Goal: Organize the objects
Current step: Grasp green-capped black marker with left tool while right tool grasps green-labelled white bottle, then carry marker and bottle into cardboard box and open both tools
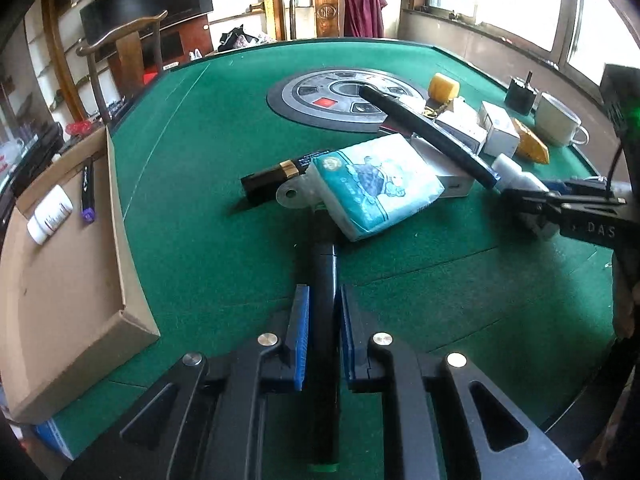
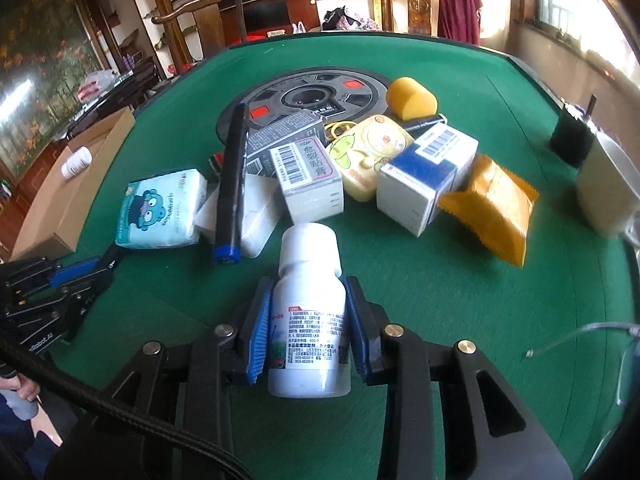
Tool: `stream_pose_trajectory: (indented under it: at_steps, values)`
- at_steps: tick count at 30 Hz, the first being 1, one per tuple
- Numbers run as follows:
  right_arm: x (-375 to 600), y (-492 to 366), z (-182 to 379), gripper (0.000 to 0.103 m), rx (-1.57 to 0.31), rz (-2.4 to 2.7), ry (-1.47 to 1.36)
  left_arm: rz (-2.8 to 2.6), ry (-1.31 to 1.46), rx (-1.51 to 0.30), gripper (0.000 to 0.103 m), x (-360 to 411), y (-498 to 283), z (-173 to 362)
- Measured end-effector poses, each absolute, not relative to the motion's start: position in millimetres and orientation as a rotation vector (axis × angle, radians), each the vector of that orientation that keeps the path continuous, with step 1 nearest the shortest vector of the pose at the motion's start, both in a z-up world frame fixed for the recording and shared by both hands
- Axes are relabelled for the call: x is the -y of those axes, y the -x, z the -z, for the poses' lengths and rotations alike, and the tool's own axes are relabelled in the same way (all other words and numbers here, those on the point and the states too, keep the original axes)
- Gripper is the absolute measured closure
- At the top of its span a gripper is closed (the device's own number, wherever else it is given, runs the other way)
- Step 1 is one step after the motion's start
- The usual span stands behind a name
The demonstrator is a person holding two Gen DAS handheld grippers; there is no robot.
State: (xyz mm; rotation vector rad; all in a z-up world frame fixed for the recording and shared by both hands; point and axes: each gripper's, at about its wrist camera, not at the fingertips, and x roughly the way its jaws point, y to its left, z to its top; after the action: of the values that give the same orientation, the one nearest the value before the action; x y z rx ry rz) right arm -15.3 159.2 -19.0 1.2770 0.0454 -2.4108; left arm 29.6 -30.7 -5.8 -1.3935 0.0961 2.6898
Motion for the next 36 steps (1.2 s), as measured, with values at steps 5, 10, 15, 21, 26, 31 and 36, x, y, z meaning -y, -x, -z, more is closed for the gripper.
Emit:
stream_pose_trajectory:
  at_steps: [5, 10, 15, 21, 26, 31, 36]
  values:
    - [-163, 5, 16, 0.072, 0.005, 2.426, -1.271, -2.674, 1.372, 0.015, 0.091, 43, -34, 3]
    - [-166, -4, 9, 0.072, 0.044, 2.439, -1.249, -2.681, 1.34, 0.071, 0.091, 51, -39, -4]
    - [-163, -11, -1, 0.072, 0.063, 2.456, -1.212, -2.688, 1.313, 0.106, 0.091, 57, -42, -9]
    - [-154, -21, -21, 0.072, 0.044, 2.476, -1.142, -2.704, 1.273, 0.167, 0.091, 68, -46, -20]
    - [-132, -29, -40, 0.072, 0.016, 2.442, -1.079, -2.712, 1.228, 0.225, 0.091, 82, -51, -31]
    - [-100, -31, -51, 0.071, 0.01, 2.354, -1.052, -2.729, 1.179, 0.283, 0.091, 100, -56, -42]
    - [-61, -32, -56, 0.071, -0.015, 2.264, -1.041, -2.761, 1.137, 0.352, 0.091, 129, -62, -54]
